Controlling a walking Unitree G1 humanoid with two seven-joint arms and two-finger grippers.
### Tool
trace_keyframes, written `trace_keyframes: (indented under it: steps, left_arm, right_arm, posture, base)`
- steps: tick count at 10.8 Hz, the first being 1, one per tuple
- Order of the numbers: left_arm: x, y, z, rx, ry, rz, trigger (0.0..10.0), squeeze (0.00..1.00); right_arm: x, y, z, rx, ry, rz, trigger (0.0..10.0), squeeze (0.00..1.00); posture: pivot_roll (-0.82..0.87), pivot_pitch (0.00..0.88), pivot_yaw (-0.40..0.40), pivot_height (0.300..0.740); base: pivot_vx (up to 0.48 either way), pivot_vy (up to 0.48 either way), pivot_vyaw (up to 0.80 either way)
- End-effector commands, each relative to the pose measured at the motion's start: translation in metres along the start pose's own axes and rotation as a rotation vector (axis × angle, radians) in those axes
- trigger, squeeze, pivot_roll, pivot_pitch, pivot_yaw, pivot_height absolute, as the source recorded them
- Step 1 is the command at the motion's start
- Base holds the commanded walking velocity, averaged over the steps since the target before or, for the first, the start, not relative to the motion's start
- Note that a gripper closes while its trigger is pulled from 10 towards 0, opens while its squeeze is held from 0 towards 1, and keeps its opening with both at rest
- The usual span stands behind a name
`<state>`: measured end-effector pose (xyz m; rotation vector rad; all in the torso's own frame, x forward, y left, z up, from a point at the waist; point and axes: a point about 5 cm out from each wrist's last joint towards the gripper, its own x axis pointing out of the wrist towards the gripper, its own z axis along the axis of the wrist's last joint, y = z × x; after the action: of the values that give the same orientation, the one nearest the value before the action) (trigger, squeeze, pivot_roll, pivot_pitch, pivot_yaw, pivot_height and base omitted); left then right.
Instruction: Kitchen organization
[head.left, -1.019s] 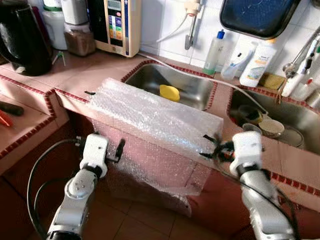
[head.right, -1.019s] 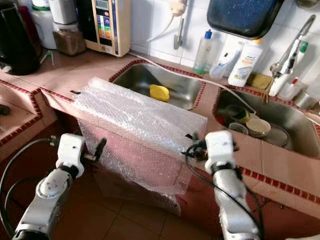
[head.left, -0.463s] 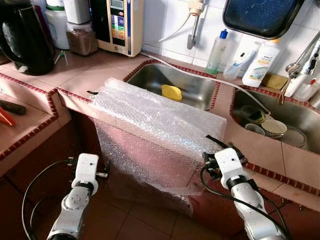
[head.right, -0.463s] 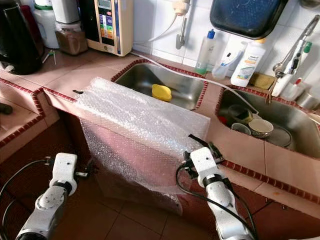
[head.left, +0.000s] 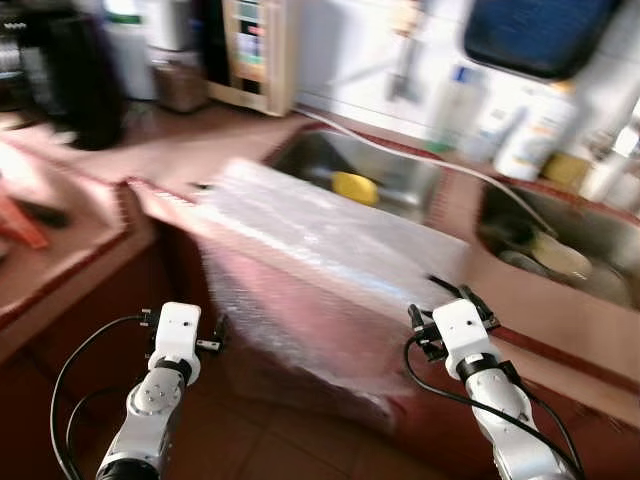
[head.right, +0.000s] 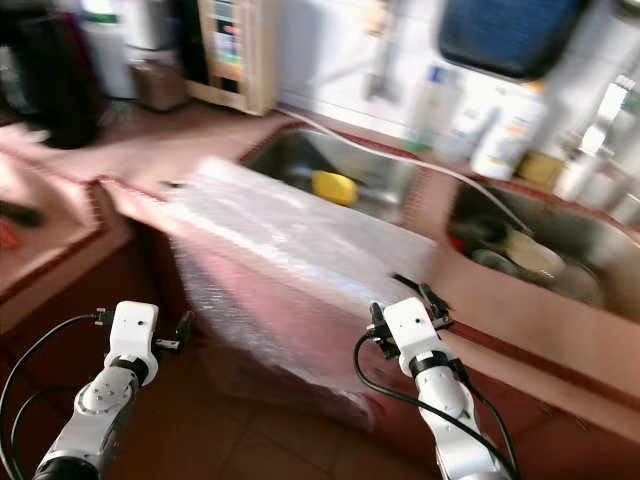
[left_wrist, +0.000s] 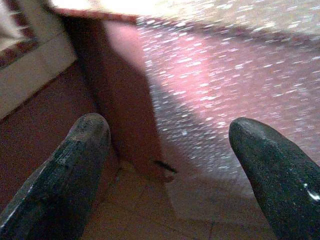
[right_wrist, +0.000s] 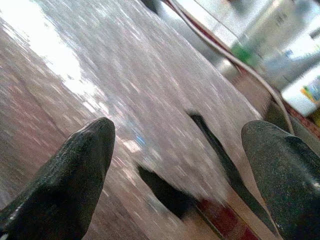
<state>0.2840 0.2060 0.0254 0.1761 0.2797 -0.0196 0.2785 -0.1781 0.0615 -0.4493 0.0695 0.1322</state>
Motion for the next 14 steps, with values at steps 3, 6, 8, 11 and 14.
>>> trace_keyframes:
  steps: [3, 6, 8, 11, 14]
  left_arm:
    - [0.001, -0.001, -0.002, 0.007, 0.001, -0.01, 10.0, 0.0]
    - [0.001, 0.0, -0.003, 0.013, 0.007, -0.011, 10.0, 0.0]
    - [0.001, -0.001, -0.006, 0.018, 0.016, -0.017, 10.0, 0.0]
    - [-0.005, 0.001, -0.03, 0.046, 0.121, -0.021, 10.0, 0.0]
    - [-0.01, -0.005, -0.048, 0.043, 0.212, -0.042, 10.0, 0.0]
  right_arm:
    - [0.002, -0.002, 0.0, -0.011, -0.007, -0.001, 10.0, 0.82]
    - [0.001, -0.004, -0.007, -0.01, 0.014, -0.007, 10.0, 0.82]
    - [-0.001, -0.004, -0.013, -0.005, 0.038, -0.011, 10.0, 0.82]
    - [0.0, -0.006, -0.03, 0.094, 0.119, -0.058, 10.0, 0.82]
    - [-0.004, -0.007, -0.06, 0.183, 0.27, -0.104, 10.0, 0.82]
  posture:
    - [0.12, 0.0, -0.098, 0.74]
    - [0.12, 0.0, -0.094, 0.74]
    - [0.12, 0.0, -0.093, 0.74]
    - [0.12, 0.0, -0.097, 0.74]
    - [0.13, 0.0, -0.101, 0.74]
  base:
    - [0.0, 0.436, 0.0]
    - [0.0, 0.48, 0.0]
    - [0.0, 0.381, 0.0]
    - [0.0, 0.0, 0.0]
    - [0.0, 0.0, 0.0]
